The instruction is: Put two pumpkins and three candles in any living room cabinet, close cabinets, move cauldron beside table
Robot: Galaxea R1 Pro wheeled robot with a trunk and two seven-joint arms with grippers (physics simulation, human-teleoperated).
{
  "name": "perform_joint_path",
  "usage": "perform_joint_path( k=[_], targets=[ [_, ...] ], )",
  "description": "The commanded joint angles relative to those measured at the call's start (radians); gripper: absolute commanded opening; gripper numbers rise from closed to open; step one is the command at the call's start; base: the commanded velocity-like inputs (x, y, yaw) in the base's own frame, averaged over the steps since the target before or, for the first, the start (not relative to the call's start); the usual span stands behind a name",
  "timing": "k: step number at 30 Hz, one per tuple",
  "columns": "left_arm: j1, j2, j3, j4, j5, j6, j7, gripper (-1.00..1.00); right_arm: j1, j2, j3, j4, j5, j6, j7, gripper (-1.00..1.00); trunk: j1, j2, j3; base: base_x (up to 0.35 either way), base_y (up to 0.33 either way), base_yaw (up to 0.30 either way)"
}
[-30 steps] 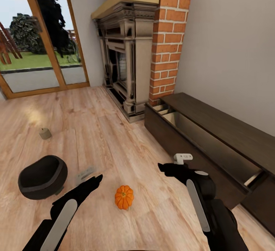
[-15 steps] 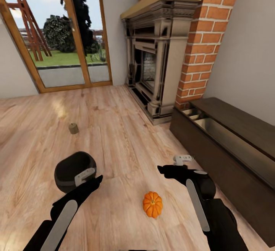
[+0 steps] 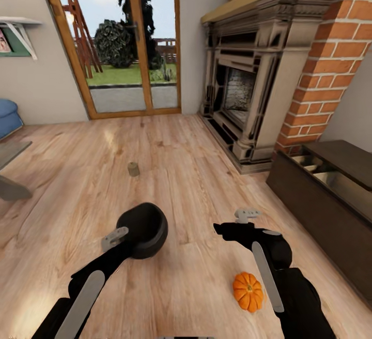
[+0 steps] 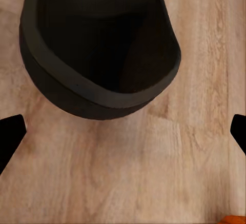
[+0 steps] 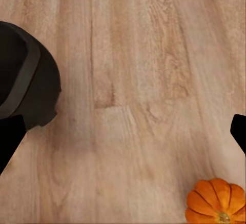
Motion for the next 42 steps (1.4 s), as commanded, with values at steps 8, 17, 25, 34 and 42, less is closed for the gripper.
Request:
perform_joint_path(
  k=[8,17,25,34,42],
  targets=[
    [0.000,0.000,0.000,0.001,0.000,0.000,0.000,1.00,-0.001,0.000,-0.002,0.000,0.000,0.002,0.000,1.00,0.000,0.000,-0.004,0.102,0.319,0.271],
    [0.000,0.000,0.000,0.003,0.000,0.000,0.000,1.00,-0.002,0.000,-0.002,0.000,0.001,0.002,0.000,1.00,0.000,0.000,-0.009,0.139,0.318,0.271],
    [0.000,0.000,0.000,0.005,0.000,0.000,0.001,1.00,-0.002,0.000,-0.002,0.000,0.001,0.002,0.000,1.00,0.000,0.000,-0.013,0.146,0.318,0.271],
    [0.000,0.001,0.000,0.007,-0.001,0.000,0.002,1.00,-0.002,0.000,-0.002,0.000,0.001,0.002,0.000,1.00,0.000,0.000,-0.018,0.146,0.318,0.271],
    [0.000,0.000,-0.001,0.015,-0.002,0.000,0.001,1.00,-0.004,0.000,-0.002,0.000,0.001,0.003,0.000,1.00,0.000,0.000,-0.022,0.165,0.308,0.271]
  ],
)
